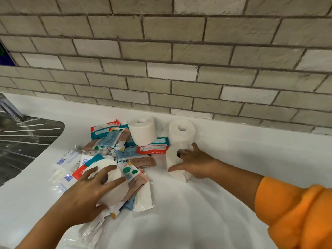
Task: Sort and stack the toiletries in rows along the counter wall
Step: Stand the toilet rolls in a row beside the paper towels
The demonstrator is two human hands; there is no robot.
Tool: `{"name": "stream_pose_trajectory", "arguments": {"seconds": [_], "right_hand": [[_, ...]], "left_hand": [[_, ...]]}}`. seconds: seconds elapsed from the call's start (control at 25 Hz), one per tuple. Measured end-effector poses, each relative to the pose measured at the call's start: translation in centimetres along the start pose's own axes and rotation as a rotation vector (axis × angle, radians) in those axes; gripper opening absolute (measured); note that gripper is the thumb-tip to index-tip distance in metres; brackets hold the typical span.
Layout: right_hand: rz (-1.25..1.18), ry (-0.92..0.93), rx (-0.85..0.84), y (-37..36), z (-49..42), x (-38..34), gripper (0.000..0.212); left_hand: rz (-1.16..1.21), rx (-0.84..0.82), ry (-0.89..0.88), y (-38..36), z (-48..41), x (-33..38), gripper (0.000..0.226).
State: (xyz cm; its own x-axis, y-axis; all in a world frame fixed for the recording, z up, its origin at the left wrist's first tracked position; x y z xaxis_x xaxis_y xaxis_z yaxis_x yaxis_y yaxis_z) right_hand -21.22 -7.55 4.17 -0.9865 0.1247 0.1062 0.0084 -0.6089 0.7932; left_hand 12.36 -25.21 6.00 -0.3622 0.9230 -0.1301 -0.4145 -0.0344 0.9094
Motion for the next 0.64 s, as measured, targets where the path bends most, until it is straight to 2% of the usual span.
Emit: {"name": "stream_pose_trajectory", "arguments": {"seconds": [0.12,0.24,0.4,0.52,0.64], "right_hand": [[0.027,0.023,0.016,0.0,-0.3,-0.1,0.056],[-0.066,0.027,0.018,0.0,0.1,-0.1,0.051],[-0.196,0.018,0.034,0.3,2.4,0.4,0.062],[-0.401,0.014,0.051,0.3,4.8,1.2,0.061],[-0.714,0.007,0.079,-1.0,6.9,2.3,0.061]], "left_hand": [[-0.084,0.03,0.023,-0.5,-0.5,0.0,0.12],[0.045,0.052,0.023,-1.2,-0.7,-0.2,0.112],[0.255,0.235,0.011,0.0,-0.7,0.6,0.091],[0.391,0.387,0.043,1.9,-0.8,1.8,0.094],[0.554,0.502,0.038,3.8,-1.4,4.0,0.091]]}}
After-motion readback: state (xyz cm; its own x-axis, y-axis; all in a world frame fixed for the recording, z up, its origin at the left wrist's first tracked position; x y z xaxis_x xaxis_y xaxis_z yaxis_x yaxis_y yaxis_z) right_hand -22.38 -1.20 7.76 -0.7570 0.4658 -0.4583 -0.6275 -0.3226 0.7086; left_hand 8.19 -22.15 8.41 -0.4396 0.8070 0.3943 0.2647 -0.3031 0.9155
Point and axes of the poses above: each hand's wrist, its own z-axis away from the middle knuckle, its own y-axis out of the back of the hand, x = y × z, the point moved 1 cm from there along -z, towards the middle knuckle, and after that the axes turned 13 degrees about -x, right-handed, at the moved point
